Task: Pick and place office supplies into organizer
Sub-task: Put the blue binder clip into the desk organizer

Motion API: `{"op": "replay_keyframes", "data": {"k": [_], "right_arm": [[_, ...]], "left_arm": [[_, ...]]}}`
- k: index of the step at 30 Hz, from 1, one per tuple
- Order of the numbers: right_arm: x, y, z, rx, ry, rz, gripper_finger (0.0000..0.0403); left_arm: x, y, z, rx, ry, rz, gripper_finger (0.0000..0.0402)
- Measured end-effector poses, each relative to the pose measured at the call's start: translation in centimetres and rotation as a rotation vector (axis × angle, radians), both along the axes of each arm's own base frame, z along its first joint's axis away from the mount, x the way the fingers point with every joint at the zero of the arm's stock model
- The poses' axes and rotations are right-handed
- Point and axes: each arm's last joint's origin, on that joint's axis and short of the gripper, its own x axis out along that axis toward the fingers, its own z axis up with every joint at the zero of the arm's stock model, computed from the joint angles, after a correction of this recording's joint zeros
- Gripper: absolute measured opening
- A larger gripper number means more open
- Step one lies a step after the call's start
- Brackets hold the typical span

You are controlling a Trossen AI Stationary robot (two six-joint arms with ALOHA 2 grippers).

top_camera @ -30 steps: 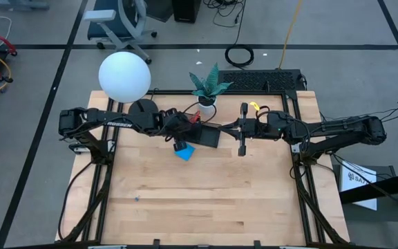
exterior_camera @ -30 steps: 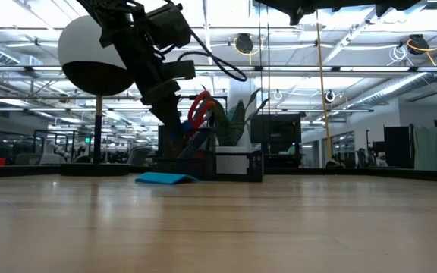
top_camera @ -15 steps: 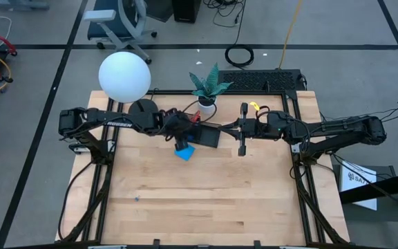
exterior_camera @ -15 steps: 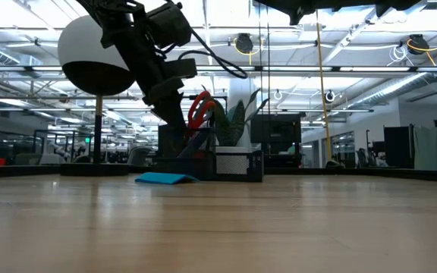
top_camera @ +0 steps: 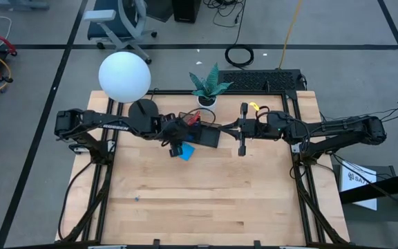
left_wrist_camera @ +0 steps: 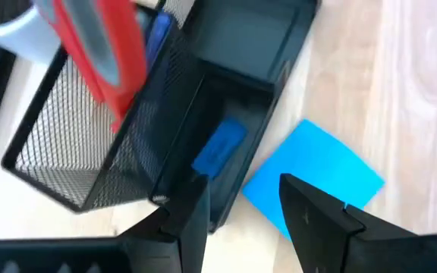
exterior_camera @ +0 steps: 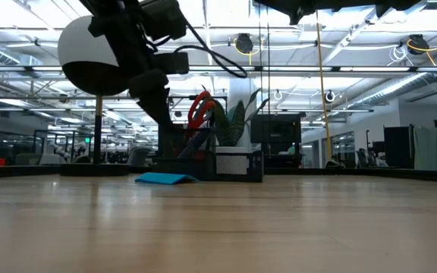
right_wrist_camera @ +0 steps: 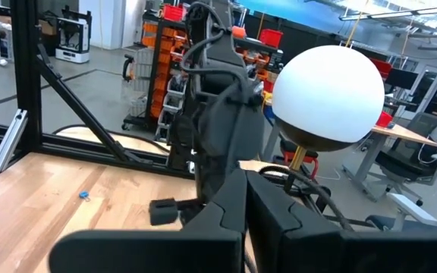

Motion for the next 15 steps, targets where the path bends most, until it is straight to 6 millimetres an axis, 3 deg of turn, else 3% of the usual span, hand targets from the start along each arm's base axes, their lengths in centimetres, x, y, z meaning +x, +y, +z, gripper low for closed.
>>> {"op": "replay_keyframes", "data": {"k": [15], "right_arm": [[0.0,0.0,-0.2,-0.002,0.02,-0.003,0.0]], "left_arm": [[-1.5,-7.1,-0.7,-0.058,0.167,-0.128,0.0168]]}}
